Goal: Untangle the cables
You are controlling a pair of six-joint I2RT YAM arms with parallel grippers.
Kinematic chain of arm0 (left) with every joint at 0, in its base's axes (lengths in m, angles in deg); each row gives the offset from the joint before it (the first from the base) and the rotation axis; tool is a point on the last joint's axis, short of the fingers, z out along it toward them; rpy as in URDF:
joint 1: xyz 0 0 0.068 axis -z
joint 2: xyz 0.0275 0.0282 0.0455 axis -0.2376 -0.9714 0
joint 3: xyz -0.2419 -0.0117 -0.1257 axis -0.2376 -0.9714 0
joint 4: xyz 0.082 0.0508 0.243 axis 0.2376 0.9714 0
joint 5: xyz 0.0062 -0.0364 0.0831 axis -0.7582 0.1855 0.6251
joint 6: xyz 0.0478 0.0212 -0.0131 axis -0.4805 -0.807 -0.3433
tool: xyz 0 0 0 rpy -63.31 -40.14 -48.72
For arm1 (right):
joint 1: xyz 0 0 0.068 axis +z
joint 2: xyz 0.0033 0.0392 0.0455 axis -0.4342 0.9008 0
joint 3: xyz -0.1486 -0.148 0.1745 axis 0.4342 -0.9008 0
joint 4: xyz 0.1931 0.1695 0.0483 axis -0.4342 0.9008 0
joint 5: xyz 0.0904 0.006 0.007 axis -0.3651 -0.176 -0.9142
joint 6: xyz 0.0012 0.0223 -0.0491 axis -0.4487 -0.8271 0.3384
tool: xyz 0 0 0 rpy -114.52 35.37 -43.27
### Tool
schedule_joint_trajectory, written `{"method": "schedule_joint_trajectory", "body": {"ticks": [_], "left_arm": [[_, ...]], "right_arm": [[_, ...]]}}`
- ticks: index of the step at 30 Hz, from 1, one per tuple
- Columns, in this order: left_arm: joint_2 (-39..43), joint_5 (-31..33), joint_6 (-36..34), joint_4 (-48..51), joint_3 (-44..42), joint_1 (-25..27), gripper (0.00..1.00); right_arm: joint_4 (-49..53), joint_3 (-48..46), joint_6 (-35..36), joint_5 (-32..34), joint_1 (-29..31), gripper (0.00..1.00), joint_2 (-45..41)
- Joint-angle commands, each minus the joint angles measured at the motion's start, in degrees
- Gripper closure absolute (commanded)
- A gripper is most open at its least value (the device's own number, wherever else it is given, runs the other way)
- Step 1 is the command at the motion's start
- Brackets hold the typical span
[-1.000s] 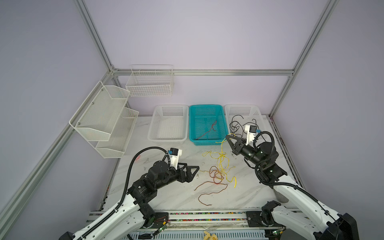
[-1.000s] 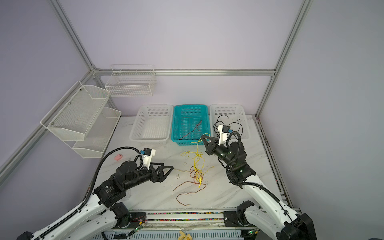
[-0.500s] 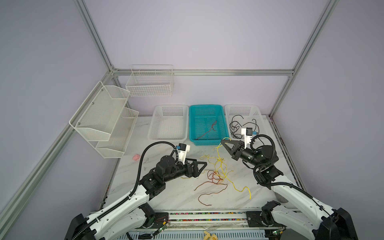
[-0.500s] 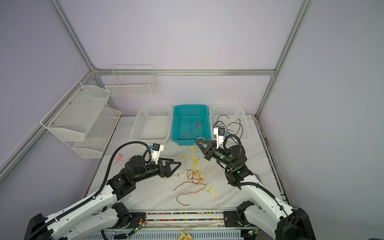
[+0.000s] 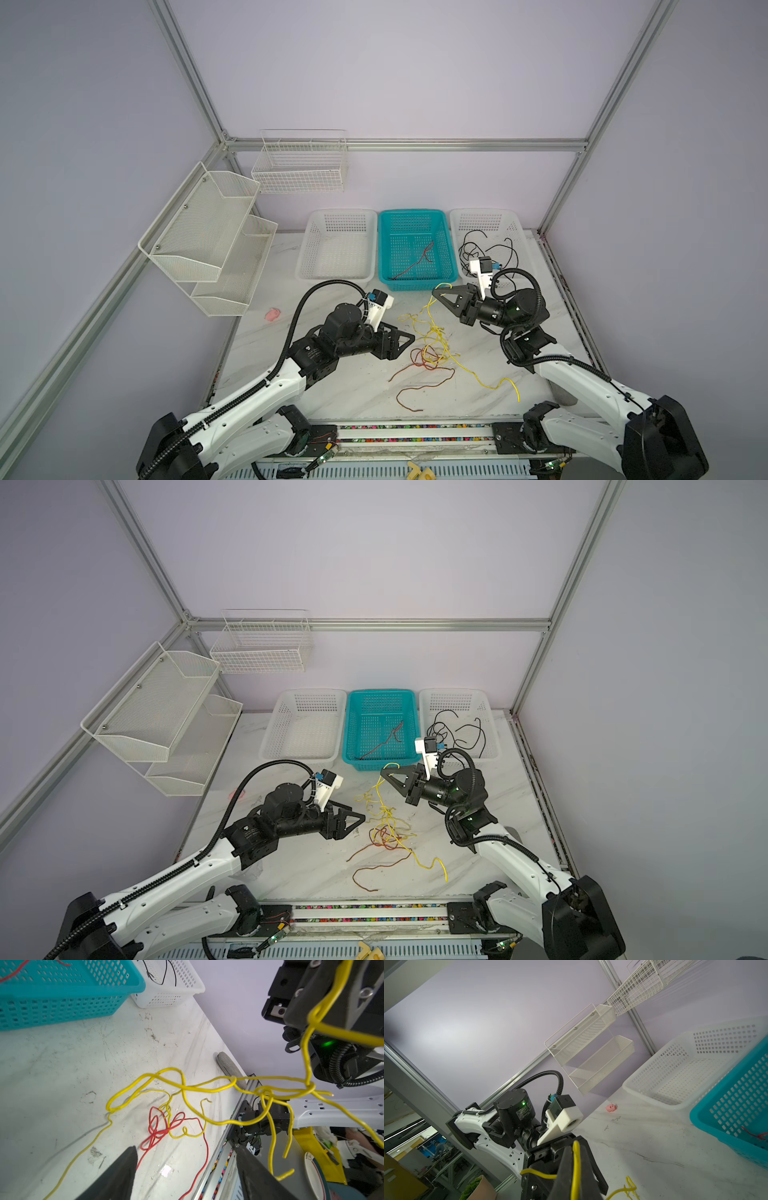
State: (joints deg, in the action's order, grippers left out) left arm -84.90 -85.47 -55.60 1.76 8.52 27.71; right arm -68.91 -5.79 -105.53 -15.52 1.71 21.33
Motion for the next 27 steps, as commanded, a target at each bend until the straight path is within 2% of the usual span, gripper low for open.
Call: {"method": "schedule_joint_trajectory", "body": {"ticks": [1, 5, 10, 13, 18, 23, 27], "left_arm": [[-0.1, 0.3, -7.4, 6.1, 9.3, 0.3, 0.18], [-2.1, -0.1, -10.4, 9.0, 12.0, 0.6, 0.15], [-6.1, -1.0, -8.9, 8.7, 13.0, 1.6, 0.15], [-7.0, -1.9, -6.1, 6.4, 12.4, 2.6, 0.15], [-5.7, -4.0, 2.7, -3.2, 7.6, 3.4, 0.15], [-4.7, -4.3, 8.1, -9.7, 4.1, 3.5, 0.15], [-4.5, -7.2, 11.9, -15.9, 1.1, 4.1, 0.15]], "right_arm": [[-1.9, 1.2, 0.2, -2.5, 0.4, 1.00, -0.3], [-1.9, 1.4, 0.1, -3.0, 0.4, 1.00, -0.2], [-1.9, 1.8, 0.1, -3.1, 0.6, 1.00, -0.6], [-0.5, 1.9, 0.9, -2.3, 0.6, 1.00, -1.3], [-1.4, 1.2, 0.5, -1.6, 0.8, 1.00, -2.1], [-2.7, 0.6, 0.0, -1.7, 1.2, 1.00, -2.1], [-2.2, 0.4, 0.3, -1.0, 1.3, 1.00, -2.7]]}}
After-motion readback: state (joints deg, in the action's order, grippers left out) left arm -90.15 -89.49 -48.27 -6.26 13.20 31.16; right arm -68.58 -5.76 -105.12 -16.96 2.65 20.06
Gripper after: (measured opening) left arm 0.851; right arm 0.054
